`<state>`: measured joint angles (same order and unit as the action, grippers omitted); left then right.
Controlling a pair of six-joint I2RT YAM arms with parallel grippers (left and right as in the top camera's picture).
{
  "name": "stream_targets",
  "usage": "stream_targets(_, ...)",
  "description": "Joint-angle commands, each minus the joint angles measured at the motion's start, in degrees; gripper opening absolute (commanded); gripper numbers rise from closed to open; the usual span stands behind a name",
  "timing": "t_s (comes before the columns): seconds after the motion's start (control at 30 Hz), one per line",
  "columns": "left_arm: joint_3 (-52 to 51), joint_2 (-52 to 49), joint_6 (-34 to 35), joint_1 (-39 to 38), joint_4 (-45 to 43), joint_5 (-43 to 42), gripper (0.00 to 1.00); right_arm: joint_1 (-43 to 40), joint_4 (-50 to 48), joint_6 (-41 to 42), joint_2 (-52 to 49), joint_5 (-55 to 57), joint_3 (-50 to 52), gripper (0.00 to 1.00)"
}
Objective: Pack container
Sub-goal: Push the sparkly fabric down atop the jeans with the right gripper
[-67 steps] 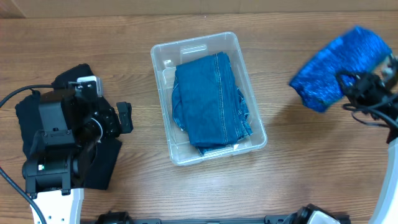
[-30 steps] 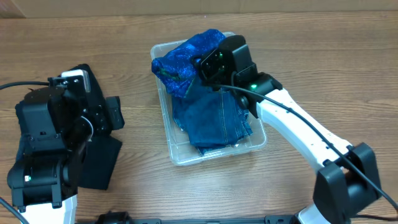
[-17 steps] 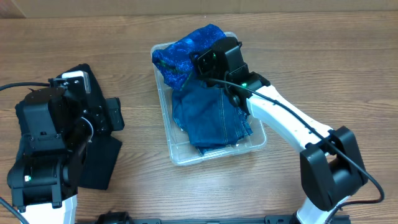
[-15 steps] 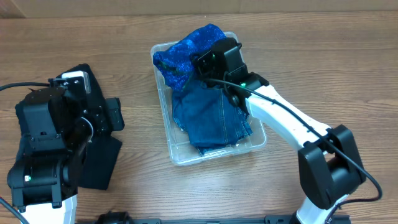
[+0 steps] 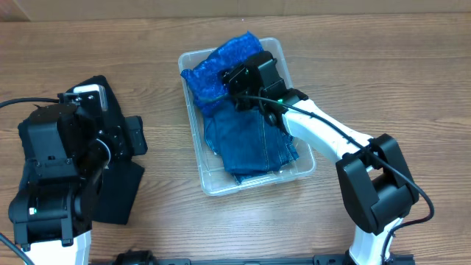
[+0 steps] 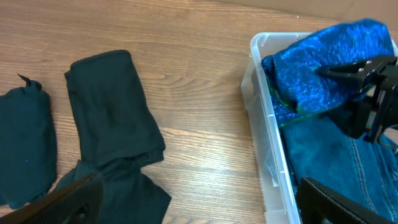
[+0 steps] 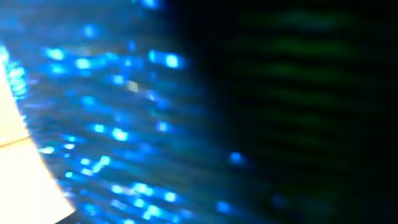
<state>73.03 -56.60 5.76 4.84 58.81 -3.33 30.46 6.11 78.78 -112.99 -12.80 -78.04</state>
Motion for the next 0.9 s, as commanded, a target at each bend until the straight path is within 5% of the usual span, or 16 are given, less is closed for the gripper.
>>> stream_targets(0.0, 1.05, 0.42, -0.63, -0.35, 0.13, 0.31, 1.00, 0.68, 4.96, -0.79, 3.63, -3.30, -1.01, 0.64)
stream_targets(0.47, 1.05, 0.42, -0.63, -0.37, 0.11, 0.31, 1.00, 3.85, 23.19, -8.35, 13.27, 8.35, -1.05, 0.72)
stream_targets(0.53, 1.05, 0.42, -0.63, -0.35, 0.11, 0.31, 1.00, 4.22, 21.81, -14.36, 13.60, 9.14, -1.16, 0.66)
stream_targets(0.57, 1.05, 0.42, -0.63, -0.35, 0.13, 0.31, 1.00, 4.33, 19.87, -21.59, 13.79, 9.22, -1.22, 0.56)
stream_targets(0.6, 1.05, 0.42, -0.63, -0.35, 0.13, 0.33, 1.00, 4.35, 17.84, -31.87, 13.94, 8.46, -1.29, 0.24)
stream_targets(0.63, 1.05, 0.42, -0.63, -0.37, 0.11, 0.33, 1.00, 4.35, 17.57, -36.52, 13.92, 8.46, -1.46, 0.17)
stream_targets(0.73, 1.05, 0.42, -0.63, -0.37, 0.11, 0.33, 1.00, 3.41, 18.32, -48.33, 13.86, 8.83, -1.49, 0.05)
stream_targets(0.87, 1.05, 0.39, -0.61, -0.37, 0.07, 0.31, 1.00, 1.90, 18.51, -58.12, 13.68, 14.43, -1.49, 0.04)
